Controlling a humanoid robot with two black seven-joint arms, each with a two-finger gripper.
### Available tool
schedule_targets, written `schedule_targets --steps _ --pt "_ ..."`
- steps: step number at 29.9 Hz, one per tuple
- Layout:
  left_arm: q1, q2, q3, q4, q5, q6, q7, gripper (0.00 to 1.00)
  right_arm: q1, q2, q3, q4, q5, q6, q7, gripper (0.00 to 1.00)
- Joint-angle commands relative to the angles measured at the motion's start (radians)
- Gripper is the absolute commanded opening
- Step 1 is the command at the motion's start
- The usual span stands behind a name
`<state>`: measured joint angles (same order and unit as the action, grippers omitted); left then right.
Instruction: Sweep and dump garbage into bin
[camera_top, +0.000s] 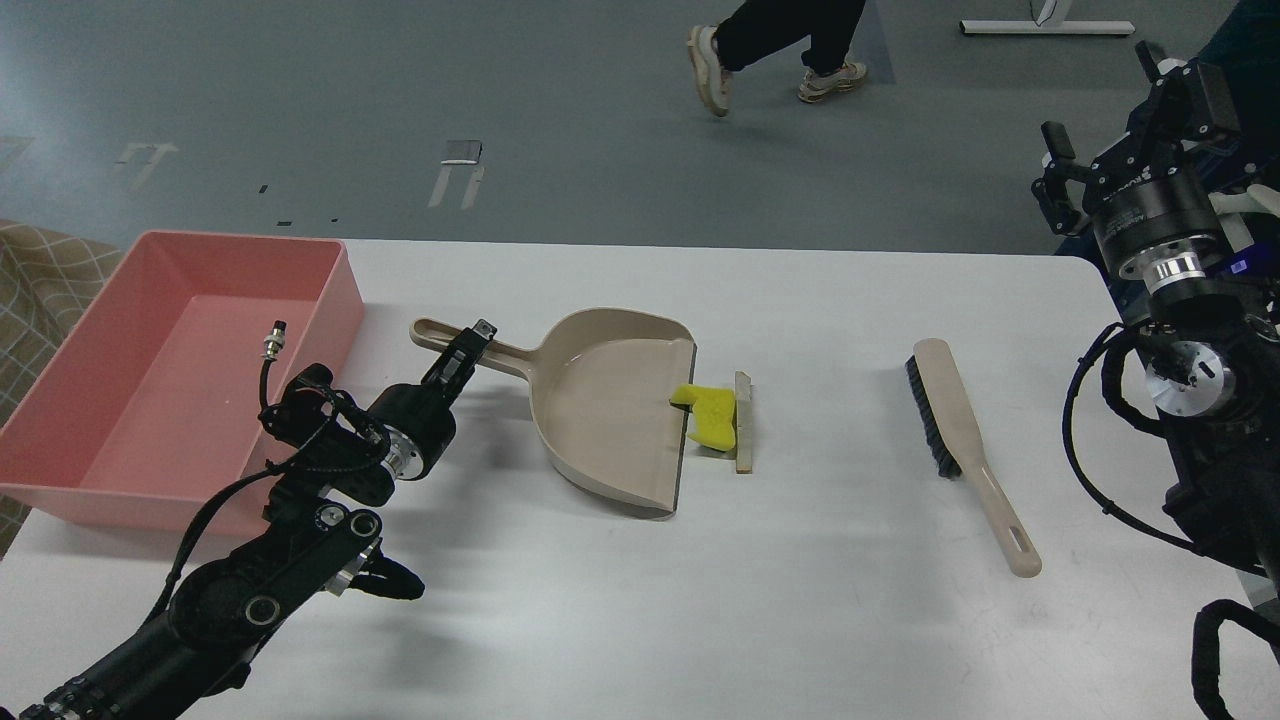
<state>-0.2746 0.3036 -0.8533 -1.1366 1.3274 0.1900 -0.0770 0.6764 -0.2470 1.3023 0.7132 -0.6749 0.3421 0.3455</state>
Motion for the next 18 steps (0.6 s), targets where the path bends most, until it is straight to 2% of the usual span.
schedule_targets --steps 1,12,18 --pt "-0.003 -0.001 -0.001 0.0 -0.002 0.0 0.0 0.0 0.002 0.0 0.0 0.0 0.0 0.0 0.0 1.0" --pt "-0.003 -0.003 -0.004 0.0 -0.004 0.0 -0.003 0.0 0.005 -0.023 -0.008 -0.001 -0.006 -0.001 -0.002 1.0" --pt "-0.003 -0.012 -0.003 0.0 -0.004 0.0 -0.004 0.0 0.029 -0.097 -0.15 0.005 -0.006 -0.031 -0.002 1.0"
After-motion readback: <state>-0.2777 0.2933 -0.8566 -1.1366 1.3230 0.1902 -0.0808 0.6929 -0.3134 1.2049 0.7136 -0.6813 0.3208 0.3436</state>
